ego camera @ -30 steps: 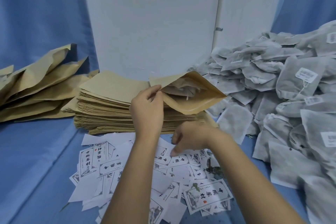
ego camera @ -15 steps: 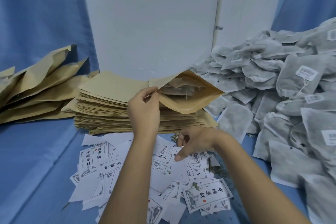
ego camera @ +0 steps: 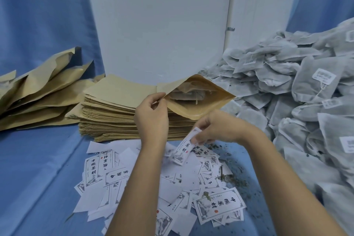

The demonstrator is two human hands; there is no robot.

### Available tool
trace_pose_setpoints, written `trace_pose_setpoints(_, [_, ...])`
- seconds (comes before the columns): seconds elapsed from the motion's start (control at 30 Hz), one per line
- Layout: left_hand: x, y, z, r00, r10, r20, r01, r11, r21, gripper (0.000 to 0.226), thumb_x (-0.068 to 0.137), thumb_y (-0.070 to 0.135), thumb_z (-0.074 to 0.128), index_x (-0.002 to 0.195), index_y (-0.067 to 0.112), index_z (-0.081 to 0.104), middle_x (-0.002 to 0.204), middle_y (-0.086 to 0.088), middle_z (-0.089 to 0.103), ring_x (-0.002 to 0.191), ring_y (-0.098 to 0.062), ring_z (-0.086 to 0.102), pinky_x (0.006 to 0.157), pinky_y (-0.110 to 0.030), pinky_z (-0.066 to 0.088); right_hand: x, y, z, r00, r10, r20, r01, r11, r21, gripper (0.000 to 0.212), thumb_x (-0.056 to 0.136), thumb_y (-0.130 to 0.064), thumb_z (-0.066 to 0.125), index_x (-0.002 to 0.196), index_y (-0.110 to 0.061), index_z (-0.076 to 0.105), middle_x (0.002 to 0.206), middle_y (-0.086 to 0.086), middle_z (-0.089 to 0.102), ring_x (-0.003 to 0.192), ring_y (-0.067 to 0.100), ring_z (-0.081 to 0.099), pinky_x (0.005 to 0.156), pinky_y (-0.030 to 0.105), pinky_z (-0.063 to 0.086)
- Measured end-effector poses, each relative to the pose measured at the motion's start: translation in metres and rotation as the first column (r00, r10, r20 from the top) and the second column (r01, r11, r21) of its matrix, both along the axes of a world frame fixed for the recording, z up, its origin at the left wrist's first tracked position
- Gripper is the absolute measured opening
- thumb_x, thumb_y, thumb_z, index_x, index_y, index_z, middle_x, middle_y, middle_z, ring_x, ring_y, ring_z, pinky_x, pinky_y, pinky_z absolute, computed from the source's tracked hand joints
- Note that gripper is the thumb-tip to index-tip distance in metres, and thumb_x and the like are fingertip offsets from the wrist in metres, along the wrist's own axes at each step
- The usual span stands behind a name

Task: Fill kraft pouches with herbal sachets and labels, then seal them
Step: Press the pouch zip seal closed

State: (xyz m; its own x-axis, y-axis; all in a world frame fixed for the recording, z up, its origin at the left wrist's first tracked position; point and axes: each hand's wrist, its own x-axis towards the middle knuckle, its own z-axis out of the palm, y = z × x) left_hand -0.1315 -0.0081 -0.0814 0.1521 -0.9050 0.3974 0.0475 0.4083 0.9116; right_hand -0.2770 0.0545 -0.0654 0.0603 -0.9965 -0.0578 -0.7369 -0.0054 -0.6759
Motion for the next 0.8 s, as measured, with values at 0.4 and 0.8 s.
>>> trace_pose_setpoints(0.4, [-0.007,0.007,-0.006,0.984,0.055,0.171,-0.005,0.96,-0.28,0.015,0.087,0.006,0.059,0.092,0.014,0.072,0.09,0.01,0.061,0.077,0.01,0.056,0.07,-0.004,0.042,-0.004,-0.01,0.001,0.904,-0.423,-0.057,0.231,0.597,-0.768,0.022,0.09,-0.004,0.05,0.097,-0.007,0.071,0.093,0.001,0.05,0.081,0.017,0.048,0.069,0.026,0.033])
trace_pose_setpoints(0.8, [-0.021,0.026,-0.012,0.949,0.311,0.061,-0.182,0.694,-0.697,0.017,0.08,0.005,0.053,0.078,-0.002,0.068,0.073,-0.009,0.061,0.063,-0.025,0.056,0.057,-0.027,0.045,-0.001,-0.013,0.001,0.855,-0.484,-0.184,0.269,0.719,-0.64,0.03,0.085,-0.007,0.051,0.107,-0.014,0.07,0.101,0.008,0.071,0.099,0.029,0.063,0.083,0.038,0.052])
